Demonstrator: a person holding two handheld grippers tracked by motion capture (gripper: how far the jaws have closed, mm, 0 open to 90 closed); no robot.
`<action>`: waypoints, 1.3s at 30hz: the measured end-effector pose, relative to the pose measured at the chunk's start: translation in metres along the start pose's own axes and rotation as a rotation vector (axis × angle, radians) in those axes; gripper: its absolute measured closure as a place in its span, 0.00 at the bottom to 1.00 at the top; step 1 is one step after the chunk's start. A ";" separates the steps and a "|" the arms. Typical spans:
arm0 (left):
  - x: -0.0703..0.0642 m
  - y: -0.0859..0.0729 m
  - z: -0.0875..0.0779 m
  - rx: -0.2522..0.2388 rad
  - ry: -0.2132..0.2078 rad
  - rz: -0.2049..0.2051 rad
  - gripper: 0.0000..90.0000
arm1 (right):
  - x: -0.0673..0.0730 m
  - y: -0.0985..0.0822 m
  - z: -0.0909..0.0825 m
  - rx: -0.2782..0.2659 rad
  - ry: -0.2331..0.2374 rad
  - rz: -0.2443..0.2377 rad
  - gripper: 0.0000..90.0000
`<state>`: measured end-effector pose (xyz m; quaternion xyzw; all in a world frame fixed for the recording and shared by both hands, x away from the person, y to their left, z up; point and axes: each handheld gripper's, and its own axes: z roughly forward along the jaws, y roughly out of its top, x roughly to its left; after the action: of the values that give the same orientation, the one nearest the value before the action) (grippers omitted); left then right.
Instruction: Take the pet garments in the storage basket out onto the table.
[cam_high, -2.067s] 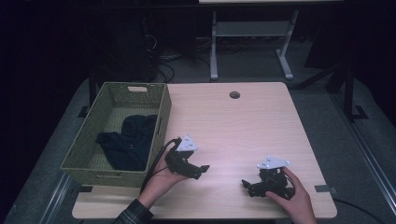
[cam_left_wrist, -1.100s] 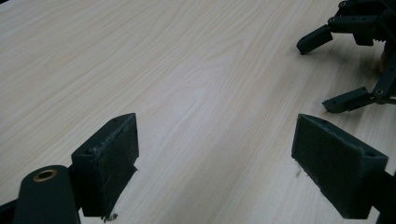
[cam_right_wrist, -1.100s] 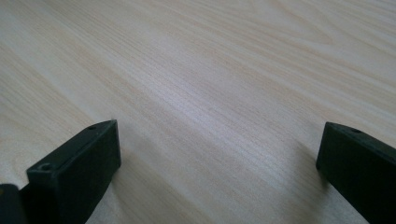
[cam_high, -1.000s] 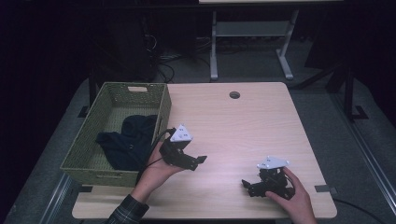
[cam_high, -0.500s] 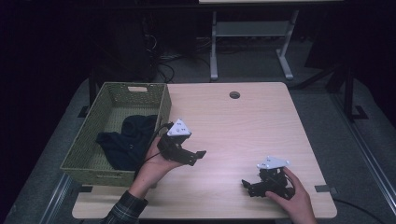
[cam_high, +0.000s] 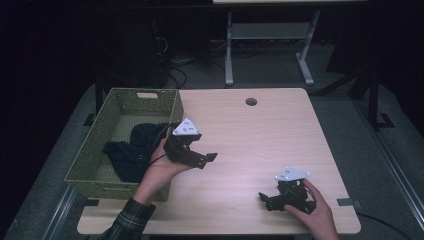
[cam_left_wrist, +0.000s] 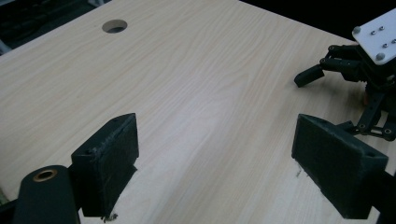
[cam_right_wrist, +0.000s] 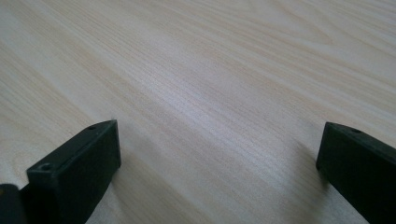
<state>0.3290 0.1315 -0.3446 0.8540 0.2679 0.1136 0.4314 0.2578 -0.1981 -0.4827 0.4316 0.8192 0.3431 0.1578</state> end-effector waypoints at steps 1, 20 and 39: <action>0.001 0.001 -0.001 0.004 -0.002 0.003 0.16 | 0.000 0.000 0.000 0.000 0.000 0.000 0.00; 0.021 0.003 -0.013 0.022 -0.005 -0.008 0.15 | 0.000 0.000 0.000 0.000 0.001 -0.002 0.00; 0.057 -0.014 -0.047 0.034 0.078 -0.074 0.16 | 0.000 0.000 0.000 0.001 0.001 -0.004 0.00</action>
<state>0.3516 0.2011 -0.3295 0.8456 0.3180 0.1261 0.4098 0.2581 -0.1983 -0.4826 0.4299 0.8202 0.3428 0.1579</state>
